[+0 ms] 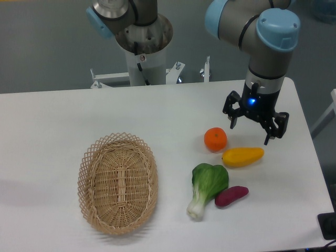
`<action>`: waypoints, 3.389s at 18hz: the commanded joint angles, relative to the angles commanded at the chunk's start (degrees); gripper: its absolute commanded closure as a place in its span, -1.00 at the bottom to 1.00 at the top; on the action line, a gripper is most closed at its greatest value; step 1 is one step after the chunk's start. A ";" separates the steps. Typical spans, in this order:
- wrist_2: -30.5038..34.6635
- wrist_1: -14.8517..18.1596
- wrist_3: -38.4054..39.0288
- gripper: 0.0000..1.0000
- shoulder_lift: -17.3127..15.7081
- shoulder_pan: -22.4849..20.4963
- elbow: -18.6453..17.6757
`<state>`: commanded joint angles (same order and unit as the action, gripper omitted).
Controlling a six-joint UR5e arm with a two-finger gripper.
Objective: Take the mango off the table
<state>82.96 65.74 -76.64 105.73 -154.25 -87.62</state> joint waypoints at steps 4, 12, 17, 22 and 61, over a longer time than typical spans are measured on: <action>1.85 -0.52 -0.44 -1.00 2.10 0.09 -0.62; 2.20 -3.96 -20.98 -1.00 8.78 -1.58 1.31; 3.86 -3.87 -31.36 -1.00 11.07 -2.64 1.40; 10.29 -4.04 -32.00 -1.00 12.65 -1.32 0.17; 6.87 -21.88 -26.10 0.17 13.28 -0.53 -10.38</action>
<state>89.84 43.86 -102.74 119.01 -154.77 -98.00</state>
